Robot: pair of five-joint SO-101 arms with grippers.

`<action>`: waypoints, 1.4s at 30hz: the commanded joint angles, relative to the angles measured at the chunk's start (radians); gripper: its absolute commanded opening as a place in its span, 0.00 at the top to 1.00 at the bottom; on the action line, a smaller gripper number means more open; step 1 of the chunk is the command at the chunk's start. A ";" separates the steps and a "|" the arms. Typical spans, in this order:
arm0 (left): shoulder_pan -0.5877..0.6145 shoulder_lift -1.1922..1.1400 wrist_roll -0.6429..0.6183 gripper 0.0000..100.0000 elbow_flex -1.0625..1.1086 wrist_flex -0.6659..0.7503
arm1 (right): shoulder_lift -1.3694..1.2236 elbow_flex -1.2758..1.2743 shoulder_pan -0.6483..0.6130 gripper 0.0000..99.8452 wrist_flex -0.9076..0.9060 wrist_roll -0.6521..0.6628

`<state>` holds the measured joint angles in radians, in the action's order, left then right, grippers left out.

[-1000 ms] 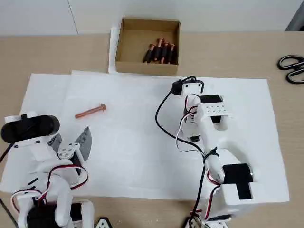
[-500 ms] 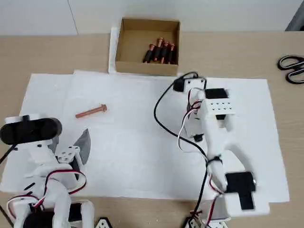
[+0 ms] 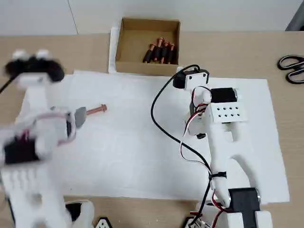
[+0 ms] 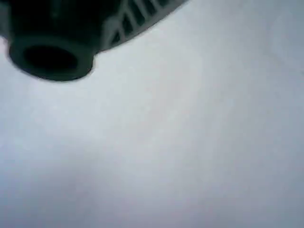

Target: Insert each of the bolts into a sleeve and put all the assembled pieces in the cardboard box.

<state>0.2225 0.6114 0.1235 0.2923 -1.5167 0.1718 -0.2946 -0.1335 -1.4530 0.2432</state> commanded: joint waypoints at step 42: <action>-0.135 -1.280 0.715 0.87 -0.700 0.081 | 0.042 0.041 0.001 1.00 -0.005 0.003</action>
<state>0.0997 -0.6651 0.8401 -0.3828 -1.4293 0.1718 -0.2946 -0.1335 -1.4530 0.2432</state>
